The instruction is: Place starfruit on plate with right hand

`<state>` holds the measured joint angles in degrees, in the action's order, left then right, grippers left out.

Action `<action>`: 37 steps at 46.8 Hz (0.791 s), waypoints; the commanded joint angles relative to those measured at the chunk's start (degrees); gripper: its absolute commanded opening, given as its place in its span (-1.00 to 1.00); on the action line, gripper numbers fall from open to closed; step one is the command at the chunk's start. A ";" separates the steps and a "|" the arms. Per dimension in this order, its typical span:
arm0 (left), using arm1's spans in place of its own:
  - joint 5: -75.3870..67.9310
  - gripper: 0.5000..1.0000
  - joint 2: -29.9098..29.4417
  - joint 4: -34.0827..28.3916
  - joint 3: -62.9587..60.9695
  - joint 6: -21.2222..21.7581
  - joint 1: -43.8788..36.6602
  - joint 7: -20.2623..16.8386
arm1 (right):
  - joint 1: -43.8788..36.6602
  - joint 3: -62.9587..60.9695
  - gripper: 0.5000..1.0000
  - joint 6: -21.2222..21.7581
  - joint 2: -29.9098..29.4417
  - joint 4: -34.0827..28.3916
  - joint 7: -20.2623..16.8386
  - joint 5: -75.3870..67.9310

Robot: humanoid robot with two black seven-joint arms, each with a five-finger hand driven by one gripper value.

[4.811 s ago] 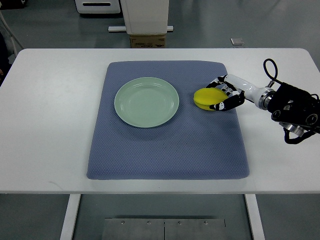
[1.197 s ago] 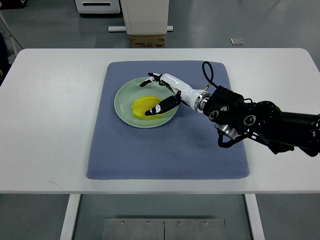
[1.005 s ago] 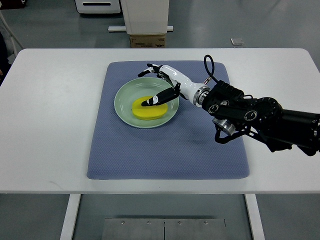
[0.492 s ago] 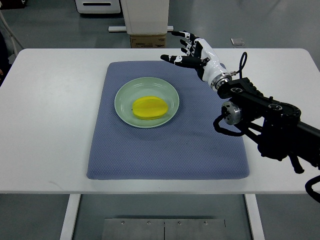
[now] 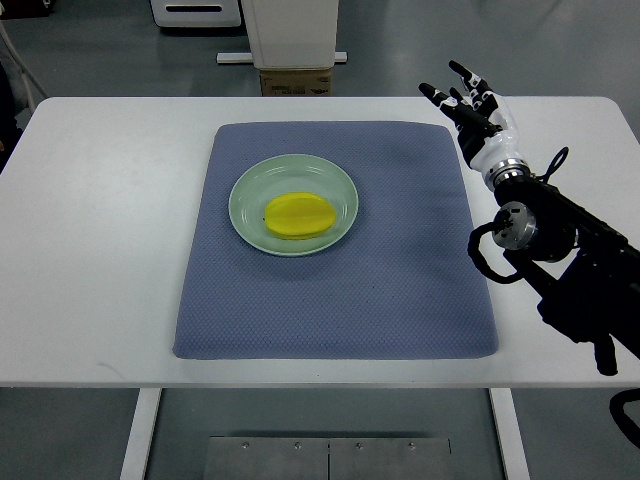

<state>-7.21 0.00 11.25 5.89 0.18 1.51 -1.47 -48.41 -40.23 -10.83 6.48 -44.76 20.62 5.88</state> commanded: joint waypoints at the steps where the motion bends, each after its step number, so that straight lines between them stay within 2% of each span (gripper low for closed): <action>1: 0.00 1.00 0.00 0.00 0.00 -0.01 -0.01 -0.02 | 0.77 -0.20 1.00 0.01 0.64 -0.06 -0.23 -0.96; 12: 0.00 1.00 0.00 0.00 0.00 -0.01 -0.01 0.07 | 2.36 -0.20 1.00 0.10 0.99 0.12 -0.41 -2.10; 22: 0.00 1.00 0.00 0.00 0.00 -0.01 -0.01 -0.02 | 2.45 -0.20 1.00 0.10 0.82 3.63 -0.41 -2.19; 37: 0.00 1.00 0.00 0.00 0.00 -0.01 -0.01 -0.02 | 3.85 -0.11 1.00 0.89 0.82 5.04 -0.23 -2.19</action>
<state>-7.21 0.00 11.25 5.89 0.18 1.49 -1.44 -44.74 -40.34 -10.10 7.29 -39.74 20.29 3.69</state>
